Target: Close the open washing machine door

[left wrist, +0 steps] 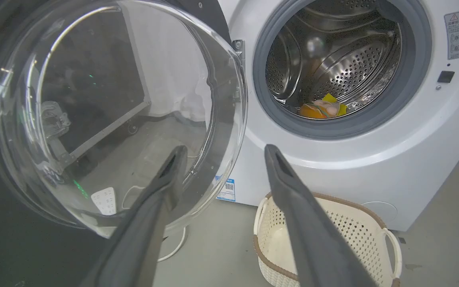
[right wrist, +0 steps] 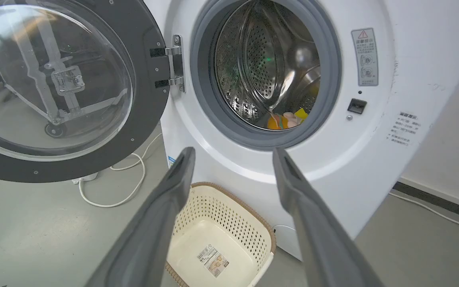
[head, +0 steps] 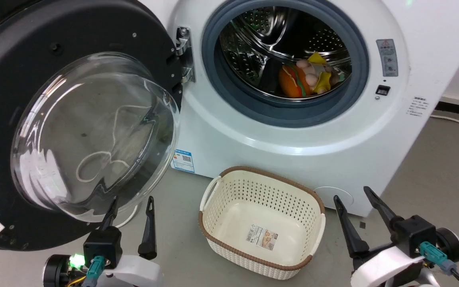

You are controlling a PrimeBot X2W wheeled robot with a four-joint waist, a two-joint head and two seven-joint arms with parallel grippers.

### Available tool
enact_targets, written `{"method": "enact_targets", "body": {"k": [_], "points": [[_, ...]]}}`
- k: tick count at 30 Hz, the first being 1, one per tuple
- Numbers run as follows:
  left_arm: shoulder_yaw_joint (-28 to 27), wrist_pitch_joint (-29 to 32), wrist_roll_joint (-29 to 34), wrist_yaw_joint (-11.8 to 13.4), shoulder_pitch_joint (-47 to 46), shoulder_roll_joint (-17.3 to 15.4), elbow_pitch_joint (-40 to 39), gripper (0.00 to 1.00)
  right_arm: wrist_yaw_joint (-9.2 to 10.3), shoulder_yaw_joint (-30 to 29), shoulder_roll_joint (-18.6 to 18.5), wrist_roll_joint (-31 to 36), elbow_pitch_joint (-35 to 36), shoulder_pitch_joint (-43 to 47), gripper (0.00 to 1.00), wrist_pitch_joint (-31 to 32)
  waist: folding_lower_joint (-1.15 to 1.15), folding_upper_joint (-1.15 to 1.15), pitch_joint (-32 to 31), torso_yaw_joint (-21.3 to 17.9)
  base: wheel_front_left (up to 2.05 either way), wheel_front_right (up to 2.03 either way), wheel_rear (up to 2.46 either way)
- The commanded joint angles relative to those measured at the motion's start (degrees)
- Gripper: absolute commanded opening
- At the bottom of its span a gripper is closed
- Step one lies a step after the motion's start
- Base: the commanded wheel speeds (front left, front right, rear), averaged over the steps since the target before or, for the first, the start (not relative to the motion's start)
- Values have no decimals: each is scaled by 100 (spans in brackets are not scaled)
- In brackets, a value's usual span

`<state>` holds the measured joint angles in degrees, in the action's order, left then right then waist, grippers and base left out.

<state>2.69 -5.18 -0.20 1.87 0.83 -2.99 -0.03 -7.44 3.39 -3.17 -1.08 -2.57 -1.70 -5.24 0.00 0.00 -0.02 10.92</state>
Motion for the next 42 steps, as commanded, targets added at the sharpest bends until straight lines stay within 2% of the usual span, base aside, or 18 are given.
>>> {"method": "enact_targets", "body": {"k": [1,42], "points": [[-3,-63,-39,41,-37,-14,-44,100,-2,47,2,-41,-32,-107,100,-61,0,0,5,45,0,0,0],[129,-566,-119,264,-61,0,-84,100,-3,441,-44,-160,-349,-250,100,-562,0,0,9,1031,0,0,0]]}}
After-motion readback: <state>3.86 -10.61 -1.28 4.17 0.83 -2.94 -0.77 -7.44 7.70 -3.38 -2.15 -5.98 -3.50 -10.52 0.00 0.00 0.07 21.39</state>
